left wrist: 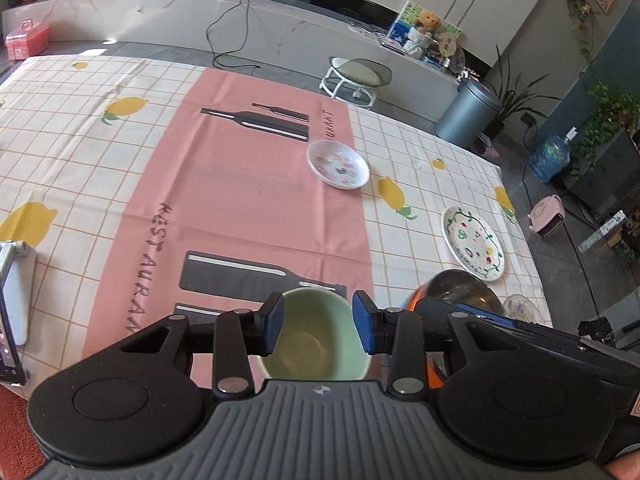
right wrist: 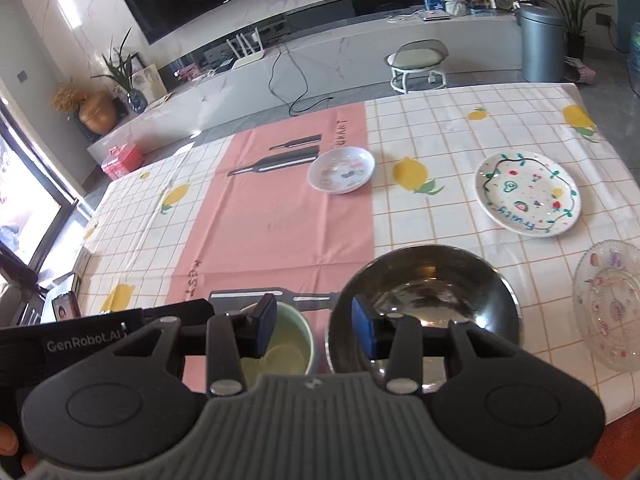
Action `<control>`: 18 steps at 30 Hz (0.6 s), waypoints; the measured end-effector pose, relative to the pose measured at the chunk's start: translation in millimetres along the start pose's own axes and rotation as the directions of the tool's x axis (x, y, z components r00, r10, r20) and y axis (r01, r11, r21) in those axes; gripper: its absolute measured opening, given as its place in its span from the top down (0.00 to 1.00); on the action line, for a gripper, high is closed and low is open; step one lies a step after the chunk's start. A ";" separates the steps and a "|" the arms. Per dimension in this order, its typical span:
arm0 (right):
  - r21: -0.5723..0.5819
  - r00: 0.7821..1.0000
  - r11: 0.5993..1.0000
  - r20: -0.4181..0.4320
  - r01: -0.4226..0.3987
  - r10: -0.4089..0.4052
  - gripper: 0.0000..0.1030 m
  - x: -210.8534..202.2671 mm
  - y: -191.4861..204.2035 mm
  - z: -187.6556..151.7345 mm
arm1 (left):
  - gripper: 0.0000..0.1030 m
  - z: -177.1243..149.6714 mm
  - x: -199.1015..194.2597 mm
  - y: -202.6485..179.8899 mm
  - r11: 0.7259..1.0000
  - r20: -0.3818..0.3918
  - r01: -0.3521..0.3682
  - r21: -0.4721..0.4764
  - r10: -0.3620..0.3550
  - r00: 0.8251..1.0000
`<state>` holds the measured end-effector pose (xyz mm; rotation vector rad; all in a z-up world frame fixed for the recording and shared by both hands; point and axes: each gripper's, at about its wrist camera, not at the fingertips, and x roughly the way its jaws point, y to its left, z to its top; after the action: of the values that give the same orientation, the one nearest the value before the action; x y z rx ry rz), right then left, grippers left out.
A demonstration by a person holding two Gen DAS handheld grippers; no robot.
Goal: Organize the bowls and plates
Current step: 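Move both grippers back to the green bowl and grip its rim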
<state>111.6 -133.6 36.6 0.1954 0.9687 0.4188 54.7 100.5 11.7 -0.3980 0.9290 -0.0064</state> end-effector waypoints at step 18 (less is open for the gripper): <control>-0.379 0.960 0.925 -0.246 0.034 -0.136 0.77 100.9 46.6 11.6 | 0.63 -19.9 52.9 38.4 0.996 -0.175 -0.018 -0.085 0.003 0.985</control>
<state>159.1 -48.0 -17.2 -0.2559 1.1389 0.5496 64.8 120.2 -52.8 -0.4786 1.1072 0.0092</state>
